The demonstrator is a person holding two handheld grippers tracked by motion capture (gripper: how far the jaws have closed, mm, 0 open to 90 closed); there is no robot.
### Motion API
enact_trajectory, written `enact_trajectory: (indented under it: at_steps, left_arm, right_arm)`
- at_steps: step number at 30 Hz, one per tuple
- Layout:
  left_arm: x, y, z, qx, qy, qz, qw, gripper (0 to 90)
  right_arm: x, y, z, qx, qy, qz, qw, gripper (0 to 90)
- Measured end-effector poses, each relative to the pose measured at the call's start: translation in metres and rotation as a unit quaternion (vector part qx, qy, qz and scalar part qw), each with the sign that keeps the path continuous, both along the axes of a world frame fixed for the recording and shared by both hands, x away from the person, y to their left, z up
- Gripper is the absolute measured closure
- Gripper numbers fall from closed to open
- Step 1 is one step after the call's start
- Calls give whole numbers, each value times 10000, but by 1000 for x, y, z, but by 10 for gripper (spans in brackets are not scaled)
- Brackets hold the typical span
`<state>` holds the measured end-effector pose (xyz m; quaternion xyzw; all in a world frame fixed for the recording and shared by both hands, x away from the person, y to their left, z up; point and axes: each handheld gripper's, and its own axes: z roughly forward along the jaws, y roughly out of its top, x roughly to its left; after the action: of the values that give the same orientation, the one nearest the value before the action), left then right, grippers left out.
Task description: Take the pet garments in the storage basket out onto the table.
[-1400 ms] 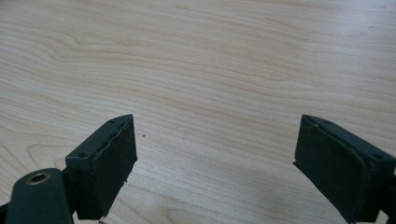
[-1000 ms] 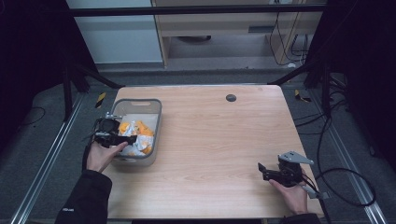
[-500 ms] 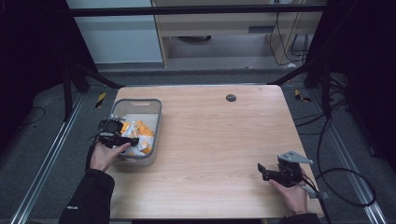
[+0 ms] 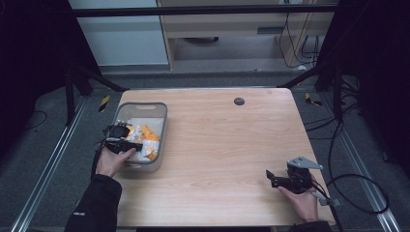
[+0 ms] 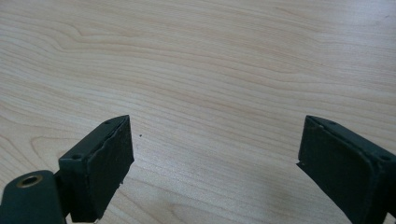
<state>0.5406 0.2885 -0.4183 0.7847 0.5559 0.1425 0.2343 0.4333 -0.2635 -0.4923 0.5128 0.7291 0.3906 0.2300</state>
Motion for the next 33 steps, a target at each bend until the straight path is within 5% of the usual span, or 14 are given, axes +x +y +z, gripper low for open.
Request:
enact_trajectory:
  at_steps: [10,33]
  left_arm:
    - [2,0,3,102,114,73,9999,693]
    - [-11,12,55,-16,-534,91,9985,749]
  right_arm:
    - [0,0,0,-11,26,14,10000,100]
    - [0,0,0,-18,-15,-3,10000,95]
